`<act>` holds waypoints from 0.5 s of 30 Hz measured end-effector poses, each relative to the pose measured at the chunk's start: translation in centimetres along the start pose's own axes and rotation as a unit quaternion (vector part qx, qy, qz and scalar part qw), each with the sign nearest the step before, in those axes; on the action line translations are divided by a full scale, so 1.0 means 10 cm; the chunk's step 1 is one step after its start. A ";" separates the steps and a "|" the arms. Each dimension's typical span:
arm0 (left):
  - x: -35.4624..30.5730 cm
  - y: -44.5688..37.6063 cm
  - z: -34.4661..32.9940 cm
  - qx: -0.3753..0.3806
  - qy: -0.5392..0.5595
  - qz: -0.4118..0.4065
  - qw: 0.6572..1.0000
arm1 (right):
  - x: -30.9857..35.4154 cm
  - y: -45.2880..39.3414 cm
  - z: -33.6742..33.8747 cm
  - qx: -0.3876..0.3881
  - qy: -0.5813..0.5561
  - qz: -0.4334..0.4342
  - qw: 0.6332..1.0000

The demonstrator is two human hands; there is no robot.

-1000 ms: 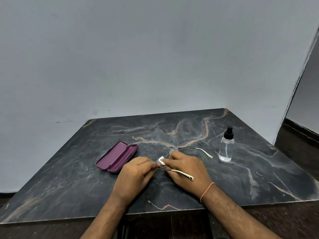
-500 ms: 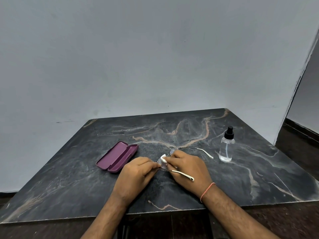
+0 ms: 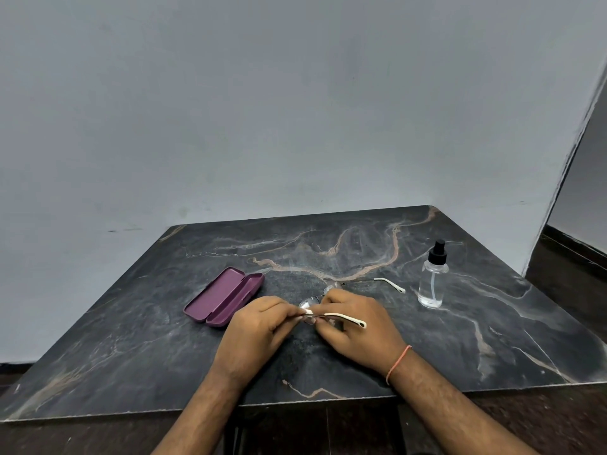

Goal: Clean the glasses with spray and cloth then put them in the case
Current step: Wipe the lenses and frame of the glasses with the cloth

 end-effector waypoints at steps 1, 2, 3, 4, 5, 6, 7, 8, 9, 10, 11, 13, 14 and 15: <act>0.00 0.00 0.00 0.002 0.002 0.002 1.000 | 0.00 0.01 0.00 -0.002 0.004 0.003 1.000; 0.00 0.00 0.00 0.003 0.003 0.003 1.000 | 0.01 0.01 0.00 -0.005 0.009 0.004 1.000; 0.00 0.00 0.00 0.004 0.005 0.003 1.000 | 0.00 0.01 0.00 -0.008 0.016 0.003 1.000; 0.00 0.00 0.00 0.004 0.005 0.004 1.000 | 0.00 0.02 0.00 -0.008 0.025 -0.001 1.000; 0.00 -0.01 0.00 0.003 0.006 0.005 1.000 | 0.00 0.02 0.00 -0.006 0.037 -0.003 0.999; 0.00 -0.01 0.01 0.002 0.005 0.008 1.000 | 0.00 0.02 -0.01 -0.002 0.052 -0.003 0.999; 0.00 -0.01 0.01 0.000 0.005 0.010 1.000 | 0.00 0.03 -0.02 0.001 0.071 -0.002 0.998; -0.01 -0.01 0.01 -0.001 0.003 0.010 1.000 | 0.00 0.02 -0.03 0.003 0.088 -0.003 0.996; -0.01 -0.01 0.01 0.000 0.002 0.010 1.000 | -0.01 0.02 -0.03 0.004 0.103 -0.009 0.995; -0.02 -0.02 0.01 0.001 -0.001 0.008 1.000 | -0.02 0.01 -0.03 0.004 0.114 -0.018 0.993; -0.03 -0.02 0.00 0.002 -0.003 0.005 1.000 | -0.04 0.01 -0.03 0.003 0.122 -0.023 0.992; -0.03 -0.02 0.00 0.001 -0.005 0.003 1.000 | -0.04 0.01 -0.04 0.006 0.125 -0.020 0.992; -0.03 -0.02 0.01 0.000 -0.005 0.004 1.000 | -0.02 0.02 -0.05 0.008 0.119 -0.013 0.993; -0.02 -0.01 0.01 -0.001 -0.005 0.005 1.000 | 0.00 0.02 -0.04 0.008 0.111 -0.004 0.994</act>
Point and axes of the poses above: each hand's wrist, its own y-axis away from the middle knuckle, its own z-axis out of the back of the hand, x = y × z, the point moved 6 cm from there along -y, towards the middle knuckle, and after that the axes turned 7 degrees about -x, right-handed, at the moved point
